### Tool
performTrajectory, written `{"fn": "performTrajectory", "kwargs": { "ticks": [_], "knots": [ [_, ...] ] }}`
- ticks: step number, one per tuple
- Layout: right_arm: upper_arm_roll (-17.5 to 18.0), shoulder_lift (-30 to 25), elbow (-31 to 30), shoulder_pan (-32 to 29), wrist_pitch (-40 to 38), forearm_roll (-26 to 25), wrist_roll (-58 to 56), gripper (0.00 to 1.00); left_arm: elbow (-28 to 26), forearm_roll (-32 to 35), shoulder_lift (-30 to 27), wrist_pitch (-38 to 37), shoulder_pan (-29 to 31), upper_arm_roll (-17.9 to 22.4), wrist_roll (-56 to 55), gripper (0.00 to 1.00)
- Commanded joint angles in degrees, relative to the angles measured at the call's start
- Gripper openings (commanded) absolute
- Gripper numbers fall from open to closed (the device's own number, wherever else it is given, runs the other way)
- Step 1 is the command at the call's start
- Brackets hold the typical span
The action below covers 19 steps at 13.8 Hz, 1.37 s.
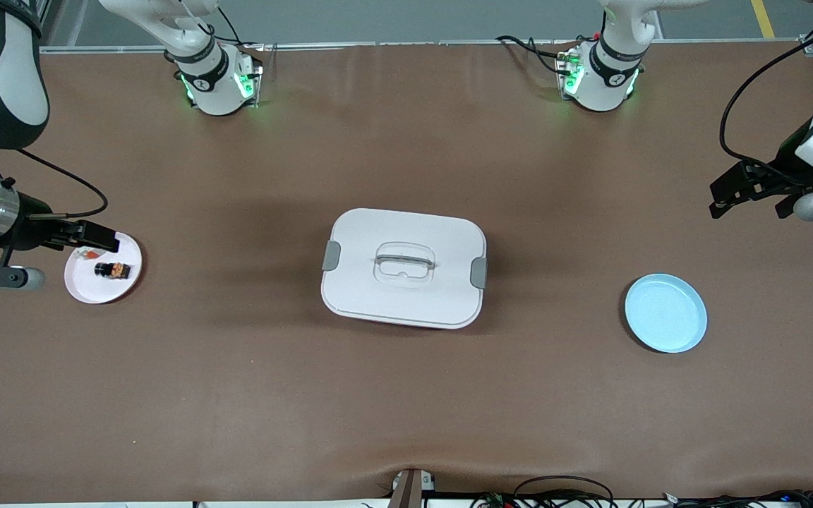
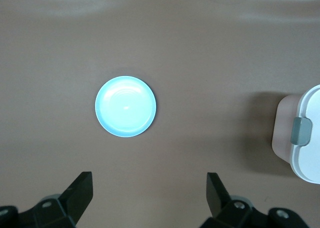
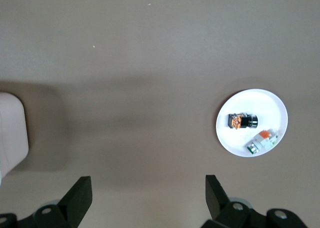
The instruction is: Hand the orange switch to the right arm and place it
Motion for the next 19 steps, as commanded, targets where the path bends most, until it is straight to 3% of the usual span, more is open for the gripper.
{"fn": "performTrajectory", "kwargs": {
  "ticks": [1,5,9,19],
  "knots": [
    [-0.07,0.46,1.33,0.14,-0.86,-0.06,5.43,1.00,1.20,1.25,0.29,-1.31,0.05,0.34,1.40,1.00],
    [0.10,-0.50,3.17,0.14,-1.73,0.03,6.05,1.00,1.46,0.72,0.64,-1.22,3.47,0.34,7.20,1.00],
    [-0.42,-0.94,9.15,-0.12,-11.48,-0.06,6.40,1.00,1.46,0.28,0.73,-1.13,3.21,0.34,2.22,1.00],
    [0.28,-3.23,9.42,-0.91,-14.66,0.12,6.32,1.00,1.46,0.46,0.47,-1.13,3.04,-0.19,1.15,1.00]
  ]
}}
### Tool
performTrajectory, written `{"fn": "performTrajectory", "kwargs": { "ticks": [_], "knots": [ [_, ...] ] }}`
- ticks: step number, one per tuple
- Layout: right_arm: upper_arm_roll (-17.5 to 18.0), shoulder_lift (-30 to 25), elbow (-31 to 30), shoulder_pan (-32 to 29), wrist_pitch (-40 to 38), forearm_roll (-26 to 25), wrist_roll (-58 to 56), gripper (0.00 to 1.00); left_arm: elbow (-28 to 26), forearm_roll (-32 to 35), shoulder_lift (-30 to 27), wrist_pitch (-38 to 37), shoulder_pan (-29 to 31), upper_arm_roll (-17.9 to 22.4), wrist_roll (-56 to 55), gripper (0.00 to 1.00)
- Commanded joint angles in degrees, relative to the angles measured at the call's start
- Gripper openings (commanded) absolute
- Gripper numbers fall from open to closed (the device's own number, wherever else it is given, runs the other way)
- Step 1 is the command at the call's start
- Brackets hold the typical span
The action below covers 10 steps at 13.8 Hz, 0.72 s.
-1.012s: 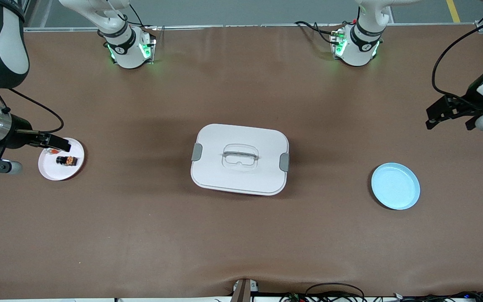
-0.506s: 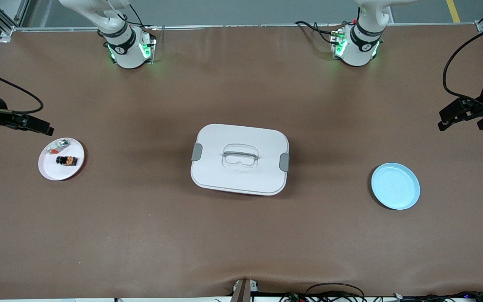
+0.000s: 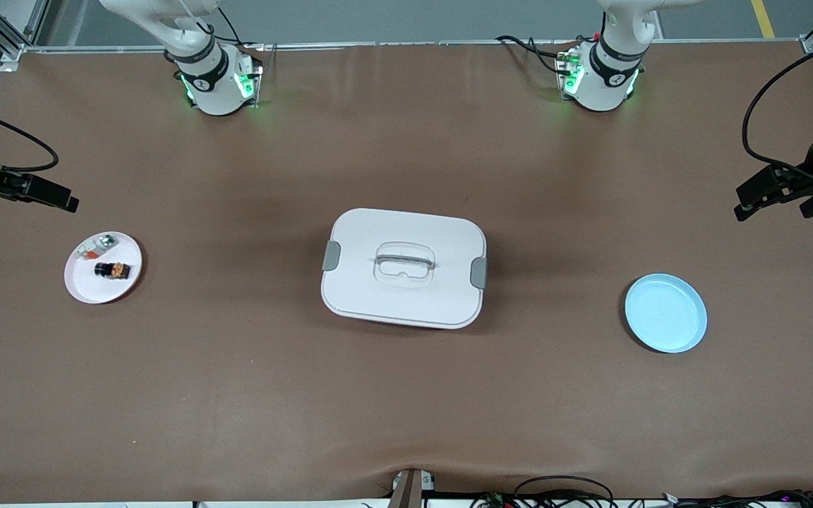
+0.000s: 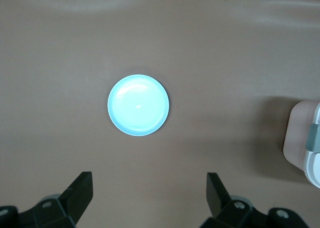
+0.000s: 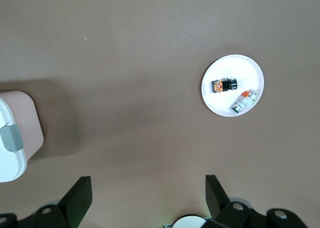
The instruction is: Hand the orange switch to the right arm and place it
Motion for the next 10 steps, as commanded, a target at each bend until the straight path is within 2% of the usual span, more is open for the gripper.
{"fn": "performTrajectory", "kwargs": {
  "ticks": [1,10],
  "knots": [
    [0.43,-0.36,0.32,-0.17,-0.62,-0.01,0.92,1.00,1.39,0.29,0.33,-0.96,-0.07,-0.24,0.32,1.00],
    [-0.19,-0.09,0.06,-0.61,-0.27,-0.01,0.92,1.00,1.39,0.20,0.24,-1.05,-0.15,-0.33,0.06,1.00]
  ]
}}
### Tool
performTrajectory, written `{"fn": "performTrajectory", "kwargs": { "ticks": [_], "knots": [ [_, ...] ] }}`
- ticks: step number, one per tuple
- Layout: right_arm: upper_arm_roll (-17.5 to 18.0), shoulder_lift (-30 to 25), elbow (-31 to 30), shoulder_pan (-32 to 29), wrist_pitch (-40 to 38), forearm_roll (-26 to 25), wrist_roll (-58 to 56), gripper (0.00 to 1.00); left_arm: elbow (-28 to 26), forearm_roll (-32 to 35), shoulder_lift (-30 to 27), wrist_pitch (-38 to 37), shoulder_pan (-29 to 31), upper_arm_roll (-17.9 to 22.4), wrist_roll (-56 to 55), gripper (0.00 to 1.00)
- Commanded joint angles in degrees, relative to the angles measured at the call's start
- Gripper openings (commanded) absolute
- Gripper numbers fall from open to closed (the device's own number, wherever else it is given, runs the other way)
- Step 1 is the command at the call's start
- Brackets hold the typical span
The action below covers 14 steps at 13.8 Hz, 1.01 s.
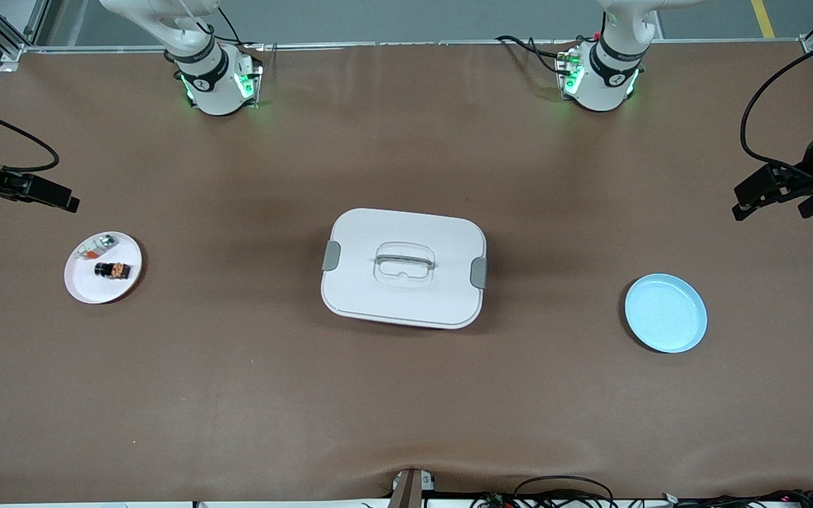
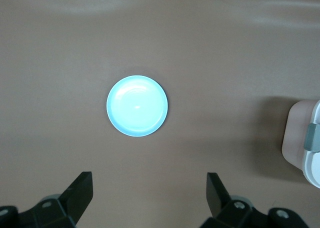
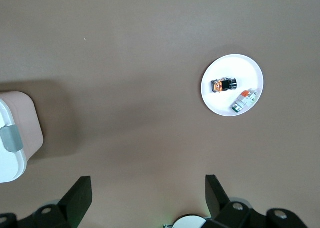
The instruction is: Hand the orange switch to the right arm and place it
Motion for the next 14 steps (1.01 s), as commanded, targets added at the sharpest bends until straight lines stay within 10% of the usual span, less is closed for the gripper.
{"fn": "performTrajectory", "kwargs": {
  "ticks": [1,14],
  "knots": [
    [0.09,-0.12,-0.09,-0.55,-0.26,0.08,0.82,1.00,1.23,0.20,0.24,-1.05,0.03,-0.29,0.06,1.00],
    [0.44,-3.01,-2.37,-3.02,0.09,3.07,0.03,1.00,1.23,0.03,0.24,-1.84,0.03,-0.29,0.15,1.00]
  ]
}}
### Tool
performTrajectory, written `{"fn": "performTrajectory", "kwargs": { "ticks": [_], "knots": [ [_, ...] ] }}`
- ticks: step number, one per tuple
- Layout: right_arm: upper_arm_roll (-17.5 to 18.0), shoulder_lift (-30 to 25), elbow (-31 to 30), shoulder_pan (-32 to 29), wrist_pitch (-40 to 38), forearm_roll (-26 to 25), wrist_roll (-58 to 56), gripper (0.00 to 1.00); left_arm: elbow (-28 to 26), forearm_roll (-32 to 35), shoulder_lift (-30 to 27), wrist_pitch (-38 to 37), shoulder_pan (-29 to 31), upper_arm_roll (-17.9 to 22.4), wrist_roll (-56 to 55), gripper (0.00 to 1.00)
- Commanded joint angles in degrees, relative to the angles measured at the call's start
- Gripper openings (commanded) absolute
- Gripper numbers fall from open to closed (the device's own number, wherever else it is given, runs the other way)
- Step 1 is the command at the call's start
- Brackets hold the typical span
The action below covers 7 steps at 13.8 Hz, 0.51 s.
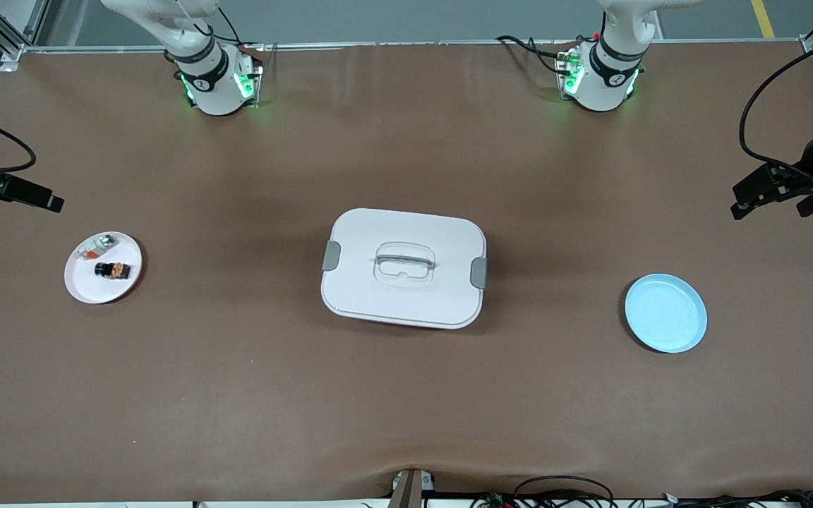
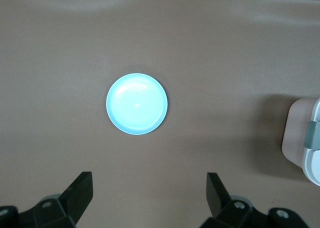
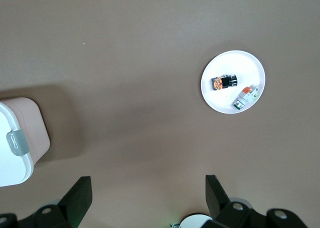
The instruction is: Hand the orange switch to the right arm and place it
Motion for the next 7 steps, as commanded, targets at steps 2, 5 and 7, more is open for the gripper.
{"fn": "performTrajectory", "kwargs": {
  "ticks": [2,5,7],
  "knots": [
    [-2.77,-3.37,-2.24,4.92,0.09,0.56,0.72,1.00,1.23,0.03,0.24,-1.29,0.07,-0.24,0.15,1.00],
    [-7.37,-6.43,-5.82,8.48,0.96,0.74,0.90,1.00,1.23,0.03,0.24,-1.29,0.07,-0.24,0.15,1.00],
    [-7.28,-10.47,-11.17,8.47,3.42,0.74,0.90,1.00,1.23,0.11,0.24,-1.29,-0.02,-0.24,0.15,1.00]
  ]
}}
